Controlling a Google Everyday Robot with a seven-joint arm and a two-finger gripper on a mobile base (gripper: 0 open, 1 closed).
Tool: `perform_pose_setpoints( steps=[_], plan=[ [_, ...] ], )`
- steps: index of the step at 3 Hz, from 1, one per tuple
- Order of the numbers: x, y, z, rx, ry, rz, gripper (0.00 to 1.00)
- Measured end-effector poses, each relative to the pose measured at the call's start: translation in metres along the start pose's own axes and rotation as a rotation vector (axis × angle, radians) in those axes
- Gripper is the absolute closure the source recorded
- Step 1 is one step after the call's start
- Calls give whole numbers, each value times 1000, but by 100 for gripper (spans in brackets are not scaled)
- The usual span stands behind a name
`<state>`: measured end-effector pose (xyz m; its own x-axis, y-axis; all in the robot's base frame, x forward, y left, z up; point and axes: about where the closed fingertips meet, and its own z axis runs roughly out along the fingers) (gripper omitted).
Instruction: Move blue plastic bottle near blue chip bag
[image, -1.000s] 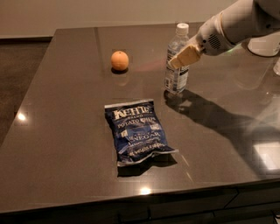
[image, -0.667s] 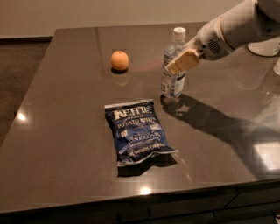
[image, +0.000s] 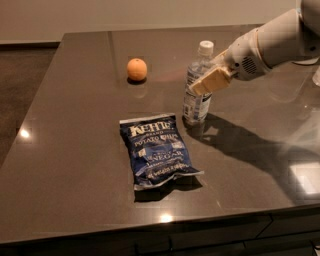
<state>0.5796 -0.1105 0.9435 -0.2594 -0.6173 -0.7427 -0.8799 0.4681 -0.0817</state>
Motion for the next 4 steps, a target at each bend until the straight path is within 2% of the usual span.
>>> perform_pose_setpoints(
  steps=[1,4],
  plan=[
    [3,8,1,-15,-2,-5,85],
    [8,20,7,-63,-23,-11,17]
  ],
)
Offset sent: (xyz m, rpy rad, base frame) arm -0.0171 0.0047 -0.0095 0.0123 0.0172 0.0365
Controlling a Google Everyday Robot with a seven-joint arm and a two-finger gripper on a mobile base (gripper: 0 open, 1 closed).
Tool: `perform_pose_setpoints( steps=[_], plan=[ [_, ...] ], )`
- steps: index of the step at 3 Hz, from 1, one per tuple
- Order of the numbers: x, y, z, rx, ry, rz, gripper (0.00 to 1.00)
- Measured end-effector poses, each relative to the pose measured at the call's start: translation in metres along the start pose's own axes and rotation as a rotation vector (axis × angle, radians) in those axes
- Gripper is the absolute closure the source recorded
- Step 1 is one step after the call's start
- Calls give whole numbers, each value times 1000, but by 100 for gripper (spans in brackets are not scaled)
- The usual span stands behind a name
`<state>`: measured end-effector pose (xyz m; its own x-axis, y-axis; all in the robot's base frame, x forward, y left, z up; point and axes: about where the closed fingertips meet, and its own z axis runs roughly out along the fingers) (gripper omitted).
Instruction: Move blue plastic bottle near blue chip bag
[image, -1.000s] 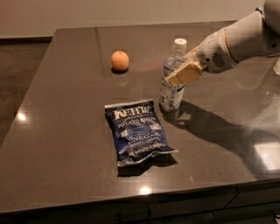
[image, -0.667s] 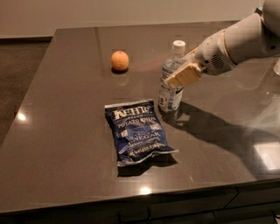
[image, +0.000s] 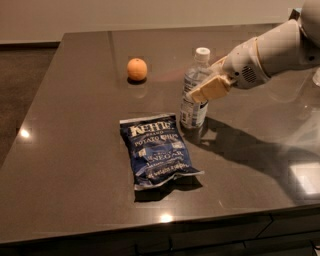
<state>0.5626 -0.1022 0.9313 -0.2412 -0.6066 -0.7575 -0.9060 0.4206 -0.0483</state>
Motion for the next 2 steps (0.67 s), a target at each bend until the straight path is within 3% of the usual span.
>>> perform_pose_setpoints(
  steps=[1,2],
  plan=[
    [-1,1,1,-3,1,-2,0],
    [-1,1,1,-3,1,-2,0]
  ],
)
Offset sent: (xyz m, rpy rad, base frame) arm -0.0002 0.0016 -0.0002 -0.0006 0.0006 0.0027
